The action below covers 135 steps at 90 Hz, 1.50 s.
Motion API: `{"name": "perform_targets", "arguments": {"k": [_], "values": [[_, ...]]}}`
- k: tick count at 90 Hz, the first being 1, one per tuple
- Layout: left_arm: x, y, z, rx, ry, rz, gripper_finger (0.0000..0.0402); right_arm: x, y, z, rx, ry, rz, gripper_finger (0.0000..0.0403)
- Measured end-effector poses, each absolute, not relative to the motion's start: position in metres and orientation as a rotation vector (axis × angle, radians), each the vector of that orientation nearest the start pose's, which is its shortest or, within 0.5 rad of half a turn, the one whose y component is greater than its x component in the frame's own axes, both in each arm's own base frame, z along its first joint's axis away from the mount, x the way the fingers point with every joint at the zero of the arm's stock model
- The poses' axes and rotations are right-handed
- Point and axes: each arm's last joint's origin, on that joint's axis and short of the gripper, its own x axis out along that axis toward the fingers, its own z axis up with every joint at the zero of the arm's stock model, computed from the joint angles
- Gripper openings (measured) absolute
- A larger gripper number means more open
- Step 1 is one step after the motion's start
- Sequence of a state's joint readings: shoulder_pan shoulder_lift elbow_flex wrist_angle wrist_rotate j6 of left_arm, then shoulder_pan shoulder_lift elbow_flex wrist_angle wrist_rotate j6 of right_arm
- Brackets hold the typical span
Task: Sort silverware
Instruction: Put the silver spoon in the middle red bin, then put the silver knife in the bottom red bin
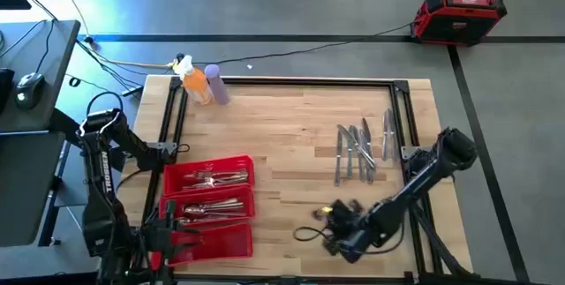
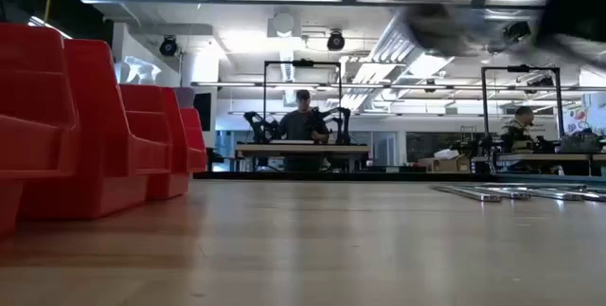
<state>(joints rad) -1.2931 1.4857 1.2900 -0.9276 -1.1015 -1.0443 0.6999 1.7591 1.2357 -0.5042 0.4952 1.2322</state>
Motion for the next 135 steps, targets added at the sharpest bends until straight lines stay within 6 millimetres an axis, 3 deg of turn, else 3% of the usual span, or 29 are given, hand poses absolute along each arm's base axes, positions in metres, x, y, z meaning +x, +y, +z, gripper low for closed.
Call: {"name": "perform_targets", "arguments": {"k": [15, 29, 47, 61, 75, 91, 103, 135], "values": [[0.103, -0.267, 0.305, 0.019, 0.42, 0.053, 0.0076, 0.354, 0.203, 0.264, 0.336, 0.452, -0.161, 0.0001], [0.096, -0.269, 0.306, 0.023, 0.422, 0.028, 0.0076, 0.41, 0.185, 0.281, 0.139, 0.274, -0.058, 0.0001], [0.087, -0.272, 0.306, 0.025, 0.423, -0.007, 0.0076, 0.477, 0.163, 0.245, 0.067, 0.311, 0.073, 0.0001], [0.084, -0.273, 0.306, 0.022, 0.417, -0.013, 0.0076, 0.511, 0.154, 0.21, 0.045, 0.359, 0.076, 0.0], [0.084, -0.273, 0.306, 0.014, 0.416, -0.01, 0.0076, 0.531, 0.145, 0.181, 0.107, 0.457, 0.13, 0.0], [0.084, -0.273, 0.306, 0.013, 0.414, -0.01, 0.0076, 0.541, 0.137, 0.157, 0.182, 0.513, 0.167, 0.0], [0.084, -0.273, 0.306, 0.013, 0.413, -0.009, 0.0076, 0.542, 0.136, 0.154, 0.148, 0.514, 0.153, 0.0011], [0.084, -0.273, 0.306, 0.014, 0.416, -0.01, 0.0076, 0.545, 0.14, 0.166, 0.142, 0.414, 0.171, 0.0182]]}}
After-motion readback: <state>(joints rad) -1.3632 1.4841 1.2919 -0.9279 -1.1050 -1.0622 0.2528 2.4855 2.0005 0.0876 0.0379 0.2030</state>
